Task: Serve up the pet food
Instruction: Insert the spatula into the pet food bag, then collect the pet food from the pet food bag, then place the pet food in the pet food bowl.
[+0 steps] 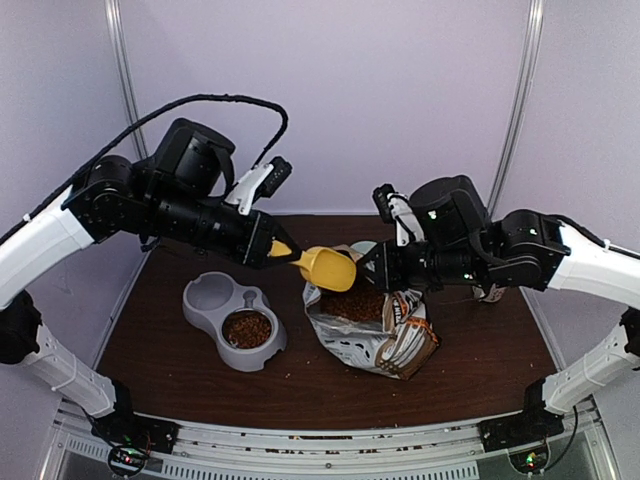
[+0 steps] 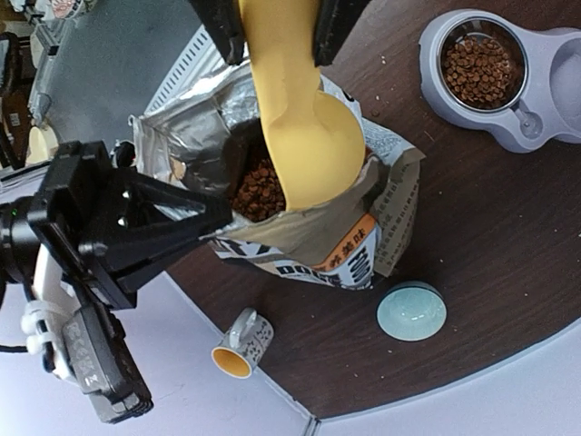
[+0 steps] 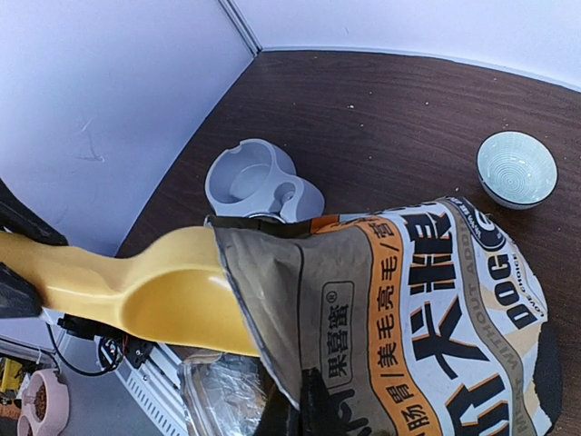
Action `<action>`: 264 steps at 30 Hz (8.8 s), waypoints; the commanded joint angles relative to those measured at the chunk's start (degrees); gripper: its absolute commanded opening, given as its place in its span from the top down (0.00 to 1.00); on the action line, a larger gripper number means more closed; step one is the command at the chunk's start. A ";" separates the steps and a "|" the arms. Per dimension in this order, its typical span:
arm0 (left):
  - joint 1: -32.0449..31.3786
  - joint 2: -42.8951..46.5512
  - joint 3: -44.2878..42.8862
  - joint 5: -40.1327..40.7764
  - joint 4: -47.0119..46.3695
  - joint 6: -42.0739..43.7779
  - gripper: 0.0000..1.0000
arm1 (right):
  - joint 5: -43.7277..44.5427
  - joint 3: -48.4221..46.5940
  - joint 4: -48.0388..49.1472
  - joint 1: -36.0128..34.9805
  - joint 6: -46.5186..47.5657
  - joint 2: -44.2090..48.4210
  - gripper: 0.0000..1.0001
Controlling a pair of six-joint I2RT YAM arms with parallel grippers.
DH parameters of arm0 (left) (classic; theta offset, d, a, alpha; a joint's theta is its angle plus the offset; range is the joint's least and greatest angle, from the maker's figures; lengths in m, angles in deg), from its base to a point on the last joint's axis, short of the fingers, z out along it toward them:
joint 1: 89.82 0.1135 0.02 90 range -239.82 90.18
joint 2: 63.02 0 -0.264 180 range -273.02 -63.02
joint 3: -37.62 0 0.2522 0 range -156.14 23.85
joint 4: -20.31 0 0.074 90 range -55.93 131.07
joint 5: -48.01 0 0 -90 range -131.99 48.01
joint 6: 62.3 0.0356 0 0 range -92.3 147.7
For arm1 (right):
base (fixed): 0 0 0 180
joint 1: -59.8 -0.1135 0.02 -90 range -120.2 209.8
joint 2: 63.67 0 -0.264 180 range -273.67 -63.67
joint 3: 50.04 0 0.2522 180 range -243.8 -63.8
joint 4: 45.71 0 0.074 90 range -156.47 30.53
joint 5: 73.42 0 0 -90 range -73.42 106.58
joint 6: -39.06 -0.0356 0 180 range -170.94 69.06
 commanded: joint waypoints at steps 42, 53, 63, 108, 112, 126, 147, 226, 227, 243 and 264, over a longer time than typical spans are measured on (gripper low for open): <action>-1.77 -8.85 19.61 -27.26 -30.80 -8.32 1.00 | 2.75 6.14 1.41 4.24 -4.79 8.09 1.00; 4.68 1.18 25.83 -24.56 -34.92 -21.02 1.00 | 2.70 7.09 0.89 4.95 -4.80 8.73 1.00; 10.04 10.85 34.68 -24.58 -43.41 -30.97 1.00 | 3.32 7.28 0.44 5.28 -4.72 9.35 1.00; 15.40 22.05 43.89 -31.30 -65.37 -48.53 1.00 | 5.64 6.05 -1.05 5.98 -4.72 9.81 1.00; 15.47 21.51 43.98 -32.12 -68.53 -50.48 1.00 | 5.78 5.95 -1.14 6.07 -4.74 9.82 1.00; 16.20 21.98 45.78 -31.75 -73.15 -53.67 1.00 | 6.14 5.87 -1.49 6.21 -4.73 10.16 1.00; 38.39 36.38 63.93 -35.86 -66.78 -52.86 1.00 | 5.95 5.95 -1.30 6.71 -4.54 10.07 1.00; 81.05 29.19 54.16 -35.65 -7.78 10.30 1.00 | 3.81 6.38 -0.44 7.90 -3.66 8.05 1.00; 80.19 28.97 53.77 -35.06 -7.77 10.30 1.00 | 3.76 6.42 -0.44 7.85 -3.73 8.03 1.00; 71.03 24.78 46.97 -27.08 -7.77 9.87 1.00 | 3.86 6.41 -0.96 7.90 -3.71 8.04 1.00; 50.73 27.27 31.63 -35.04 -7.85 3.87 1.00 | 4.03 4.99 -1.53 7.93 -2.87 6.54 1.00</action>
